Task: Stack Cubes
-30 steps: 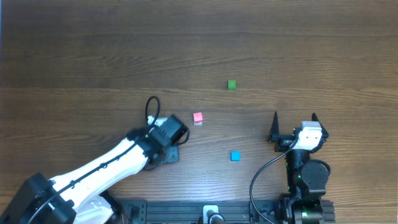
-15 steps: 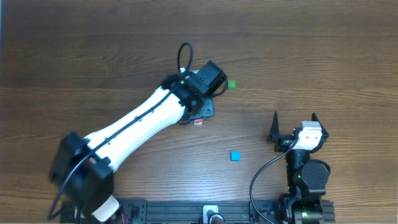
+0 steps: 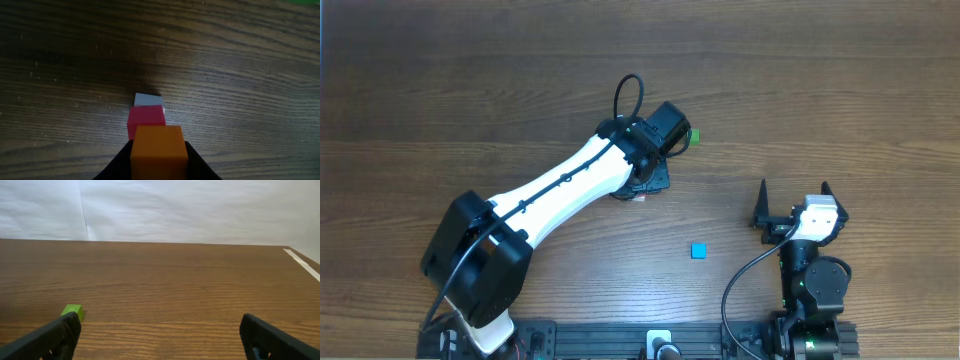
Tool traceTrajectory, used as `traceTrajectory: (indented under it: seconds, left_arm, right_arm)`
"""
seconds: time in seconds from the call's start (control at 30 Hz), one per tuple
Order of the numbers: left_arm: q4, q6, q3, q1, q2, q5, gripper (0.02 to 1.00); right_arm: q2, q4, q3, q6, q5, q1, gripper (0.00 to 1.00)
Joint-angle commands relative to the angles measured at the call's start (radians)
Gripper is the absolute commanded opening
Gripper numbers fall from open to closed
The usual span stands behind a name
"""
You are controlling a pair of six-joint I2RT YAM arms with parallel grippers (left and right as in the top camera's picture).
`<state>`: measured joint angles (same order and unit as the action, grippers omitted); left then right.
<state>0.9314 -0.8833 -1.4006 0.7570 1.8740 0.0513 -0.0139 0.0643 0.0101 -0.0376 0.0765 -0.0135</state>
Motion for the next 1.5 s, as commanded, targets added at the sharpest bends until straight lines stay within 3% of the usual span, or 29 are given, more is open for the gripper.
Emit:
traceTrajectory:
  seconds: [0.03,1.13,1.27,1.5]
  left_arm:
    - [0.013,-0.014,-0.013,0.000,0.021,-0.010,0.040]
    - [0.026,-0.015,-0.013,0.005,0.051,0.002,0.075]
    - [0.026,-0.015,-0.013,0.005,0.056,0.002,0.112]
    - [0.027,-0.014,-0.013,0.005,0.057,0.010,0.286]
  right_arm:
    - [0.008,0.003,-0.005,-0.005,-0.008,0.006,0.991]
    - [0.008,0.003,-0.005,-0.005,-0.008,0.006,0.991]
    - [0.008,0.003,-0.005,-0.005,-0.008,0.006,0.991]
    - [0.008,0.003,-0.005,-0.005,-0.008,0.006,0.993]
